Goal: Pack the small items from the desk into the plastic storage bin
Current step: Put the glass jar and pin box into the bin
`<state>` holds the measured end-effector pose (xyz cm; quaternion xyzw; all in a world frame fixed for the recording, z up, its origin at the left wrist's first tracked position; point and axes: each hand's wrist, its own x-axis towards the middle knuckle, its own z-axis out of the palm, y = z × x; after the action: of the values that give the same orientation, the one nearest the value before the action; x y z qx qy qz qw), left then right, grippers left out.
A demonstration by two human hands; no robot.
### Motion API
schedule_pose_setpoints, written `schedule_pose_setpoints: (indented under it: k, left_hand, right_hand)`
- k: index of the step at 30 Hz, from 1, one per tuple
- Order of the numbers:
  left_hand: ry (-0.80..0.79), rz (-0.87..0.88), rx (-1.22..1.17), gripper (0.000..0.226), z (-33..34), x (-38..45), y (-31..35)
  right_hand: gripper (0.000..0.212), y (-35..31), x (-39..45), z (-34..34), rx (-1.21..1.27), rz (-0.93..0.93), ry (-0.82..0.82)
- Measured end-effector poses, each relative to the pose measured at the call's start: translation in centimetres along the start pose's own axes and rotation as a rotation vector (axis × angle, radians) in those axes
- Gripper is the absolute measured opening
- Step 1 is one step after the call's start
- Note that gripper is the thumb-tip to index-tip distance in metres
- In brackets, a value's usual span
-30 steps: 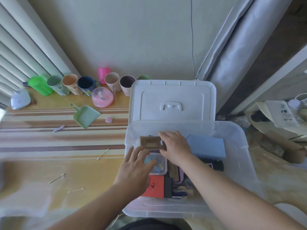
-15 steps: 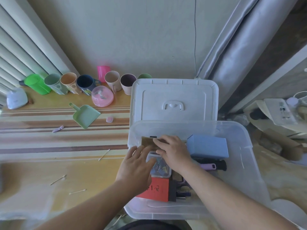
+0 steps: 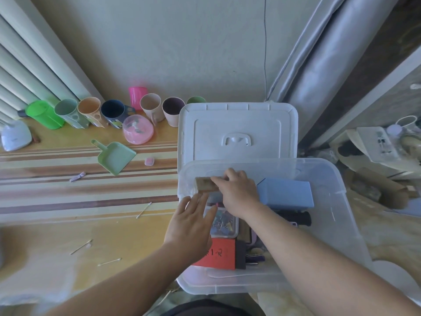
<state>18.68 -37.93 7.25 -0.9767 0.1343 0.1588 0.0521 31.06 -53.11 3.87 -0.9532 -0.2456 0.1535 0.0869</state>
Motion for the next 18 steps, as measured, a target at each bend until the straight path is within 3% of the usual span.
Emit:
schedule_pose_setpoints:
  k: [2, 3, 8, 10, 14, 18]
  left_hand:
    - [0.016, 0.007, 0.003, 0.074, 0.0, -0.1, 0.0]
    - [0.028, 0.013, -0.005, 0.072, 0.0, -0.1, 0.0]
    - [0.094, 0.031, -0.107, 0.060, -0.4, -0.2, -0.2]
    - [0.134, 0.051, -0.162, 0.059, -0.6, -0.2, -0.2]
    - [0.375, 0.101, -0.441, 0.048, -0.8, -0.8, -1.7]
    - [0.611, 0.010, -0.614, 0.040, -0.2, -0.9, -7.0]
  right_hand:
    - [0.031, 0.7, -0.1, -0.5, 0.010, -0.055, 0.021]
    - [0.032, 1.0, -0.5, -0.5, 0.017, -0.080, 0.010]
    - [0.072, 1.6, -3.6, 1.2, 0.176, -0.062, -0.090]
    - [0.078, 1.6, -4.3, 1.5, 0.180, -0.053, -0.069]
    - [0.066, 0.5, -4.9, 0.6, 0.299, -0.018, 0.136]
    - [0.039, -3.5, -3.9, -2.5, 0.328, -0.174, 0.431]
